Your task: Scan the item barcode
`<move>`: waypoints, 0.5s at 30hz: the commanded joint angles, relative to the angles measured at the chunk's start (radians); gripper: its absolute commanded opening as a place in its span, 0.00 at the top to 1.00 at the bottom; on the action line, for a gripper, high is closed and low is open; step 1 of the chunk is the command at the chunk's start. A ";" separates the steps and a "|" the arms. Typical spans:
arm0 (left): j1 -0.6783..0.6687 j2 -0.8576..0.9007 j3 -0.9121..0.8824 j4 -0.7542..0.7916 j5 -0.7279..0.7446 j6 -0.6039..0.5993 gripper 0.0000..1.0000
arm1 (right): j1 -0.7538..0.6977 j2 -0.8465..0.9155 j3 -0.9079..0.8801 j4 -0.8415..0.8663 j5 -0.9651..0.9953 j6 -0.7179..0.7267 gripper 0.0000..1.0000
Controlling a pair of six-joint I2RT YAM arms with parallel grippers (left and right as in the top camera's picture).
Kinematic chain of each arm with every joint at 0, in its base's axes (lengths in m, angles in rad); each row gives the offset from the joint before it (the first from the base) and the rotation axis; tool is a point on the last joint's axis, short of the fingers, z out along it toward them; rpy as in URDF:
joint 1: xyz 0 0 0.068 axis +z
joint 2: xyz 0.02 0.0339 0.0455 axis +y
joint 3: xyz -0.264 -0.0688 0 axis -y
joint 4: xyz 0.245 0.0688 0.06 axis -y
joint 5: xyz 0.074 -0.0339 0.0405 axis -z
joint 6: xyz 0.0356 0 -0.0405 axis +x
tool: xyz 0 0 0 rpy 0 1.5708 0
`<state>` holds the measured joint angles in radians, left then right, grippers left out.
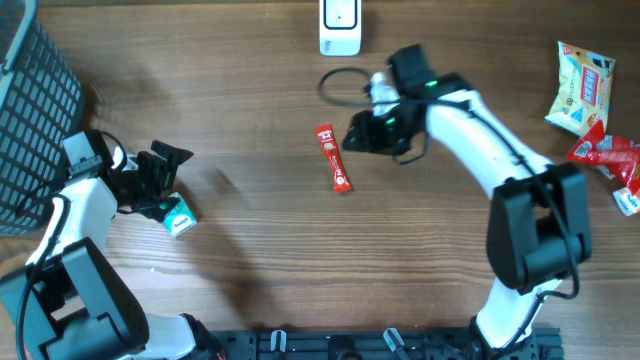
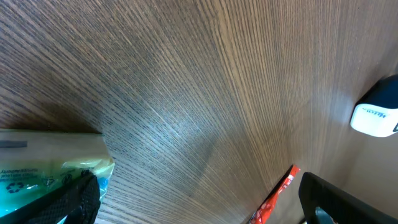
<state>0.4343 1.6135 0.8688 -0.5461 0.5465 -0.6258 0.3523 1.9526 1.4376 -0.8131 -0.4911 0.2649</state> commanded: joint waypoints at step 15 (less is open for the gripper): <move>0.005 -0.011 0.003 0.000 -0.018 0.019 0.00 | 0.040 0.056 -0.175 0.182 -0.054 0.001 0.48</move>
<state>0.4343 1.6135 0.8688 -0.5461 0.5465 -0.6258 0.3897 1.9881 1.3277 -0.6762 -0.4480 0.2638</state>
